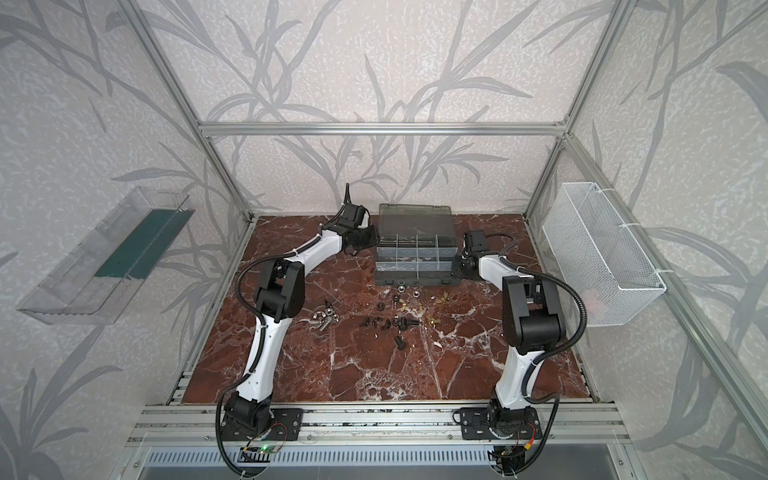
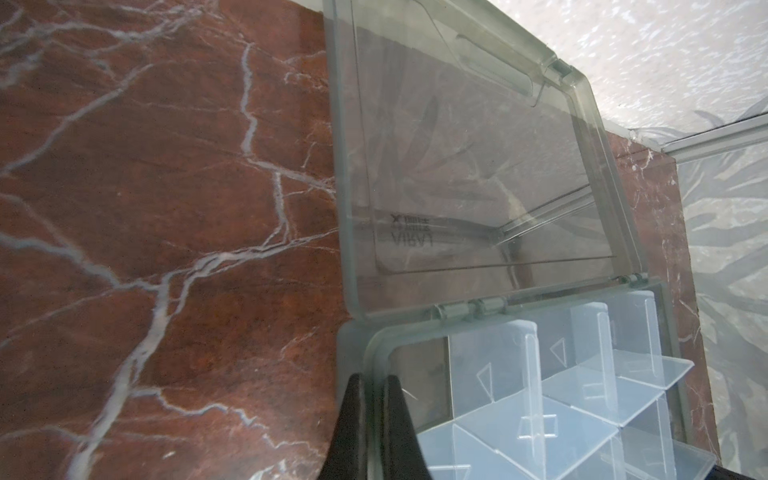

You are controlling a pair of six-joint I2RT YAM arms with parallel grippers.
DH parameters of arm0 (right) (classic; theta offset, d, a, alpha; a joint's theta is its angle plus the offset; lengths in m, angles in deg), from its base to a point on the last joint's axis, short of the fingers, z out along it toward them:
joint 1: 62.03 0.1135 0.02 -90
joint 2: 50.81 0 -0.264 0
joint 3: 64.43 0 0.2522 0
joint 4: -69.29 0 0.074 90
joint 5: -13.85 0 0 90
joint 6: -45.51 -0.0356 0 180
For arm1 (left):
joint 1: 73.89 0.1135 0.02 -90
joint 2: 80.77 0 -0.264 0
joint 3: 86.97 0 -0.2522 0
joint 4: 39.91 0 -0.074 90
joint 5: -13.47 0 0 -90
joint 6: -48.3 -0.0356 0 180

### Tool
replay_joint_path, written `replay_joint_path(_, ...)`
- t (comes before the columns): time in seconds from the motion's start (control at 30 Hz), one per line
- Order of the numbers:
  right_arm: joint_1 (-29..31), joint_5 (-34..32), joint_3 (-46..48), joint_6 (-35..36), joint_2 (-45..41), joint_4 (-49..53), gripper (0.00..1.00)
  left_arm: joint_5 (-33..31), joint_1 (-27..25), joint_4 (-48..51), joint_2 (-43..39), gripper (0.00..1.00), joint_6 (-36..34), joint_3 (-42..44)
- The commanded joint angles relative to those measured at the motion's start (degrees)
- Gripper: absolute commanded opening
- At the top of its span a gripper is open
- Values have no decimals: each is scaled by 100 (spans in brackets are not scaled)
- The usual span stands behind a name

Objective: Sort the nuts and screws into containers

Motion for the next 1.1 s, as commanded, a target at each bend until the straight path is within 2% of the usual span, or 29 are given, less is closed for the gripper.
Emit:
replay_joint_path(0.0,-28,52,72,-414,-6,80,0,102,14,-159,-311,0,96,383)
replay_joint_path(0.27,19,-34,461,-432,-325,1,0,87,30,-415,-621,0,119,951)
replay_joint_path(1.07,232,16,1309,-687,-914,-308,0,61,37,-686,-1069,1,196,1801)
